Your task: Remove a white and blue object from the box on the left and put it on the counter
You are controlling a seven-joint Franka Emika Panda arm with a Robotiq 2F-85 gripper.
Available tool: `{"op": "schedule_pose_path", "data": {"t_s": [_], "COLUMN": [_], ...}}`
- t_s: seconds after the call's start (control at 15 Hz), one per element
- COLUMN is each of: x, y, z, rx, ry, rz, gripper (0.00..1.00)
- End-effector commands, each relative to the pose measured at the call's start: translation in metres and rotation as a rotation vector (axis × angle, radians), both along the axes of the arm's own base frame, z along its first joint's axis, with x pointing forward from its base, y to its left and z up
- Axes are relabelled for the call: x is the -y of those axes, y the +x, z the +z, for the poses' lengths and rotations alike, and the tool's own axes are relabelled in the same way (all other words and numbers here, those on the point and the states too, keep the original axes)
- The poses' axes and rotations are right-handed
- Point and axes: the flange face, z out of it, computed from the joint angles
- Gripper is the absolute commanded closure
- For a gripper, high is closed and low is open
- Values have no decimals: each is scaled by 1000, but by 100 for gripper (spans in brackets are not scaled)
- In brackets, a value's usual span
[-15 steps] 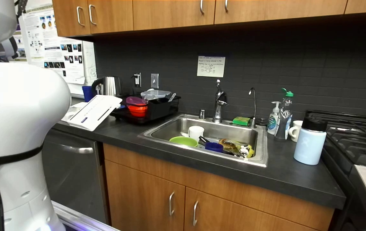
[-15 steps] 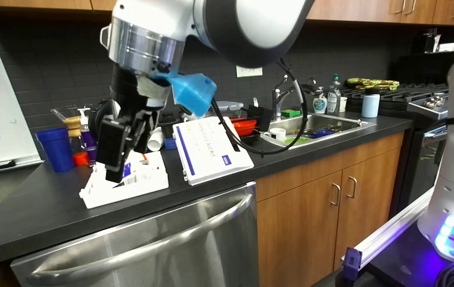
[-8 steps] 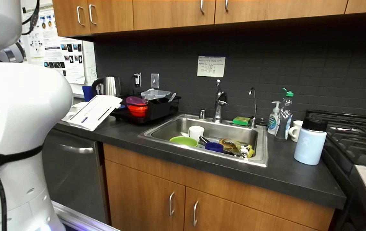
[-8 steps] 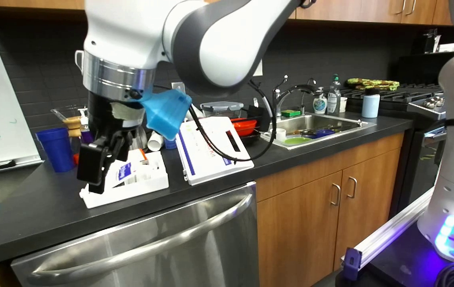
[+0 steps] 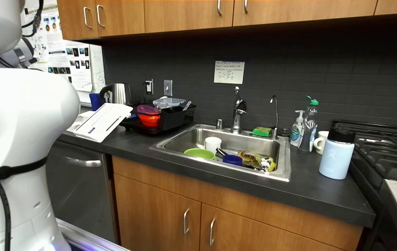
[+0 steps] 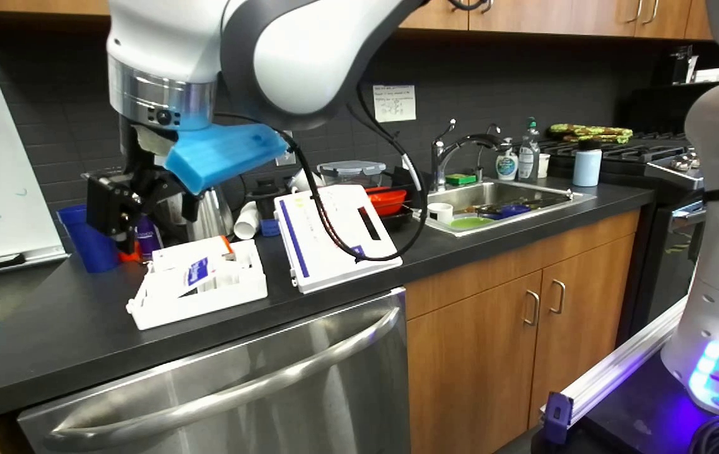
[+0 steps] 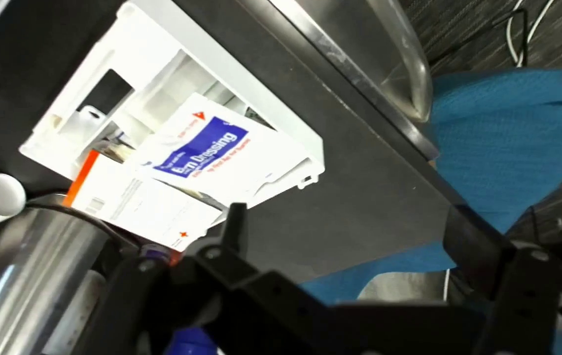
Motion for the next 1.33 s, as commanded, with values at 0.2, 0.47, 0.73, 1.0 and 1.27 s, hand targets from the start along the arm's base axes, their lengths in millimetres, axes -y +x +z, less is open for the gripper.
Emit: {"op": "schedule_pose_path", "data": {"t_s": [0.2,0.47,0.73,1.0,1.27], "x": [27,31,25,19,15], "y": [37,47,43,34,41], "z": [0,-4,-4,4,5], "rx": [-120,-197,-293,-378,-419], "ry": [82,146,105,65,29], "rz": [-340,-489,-531,-525,-507], "gripper": [0,0,0,0,0]}}
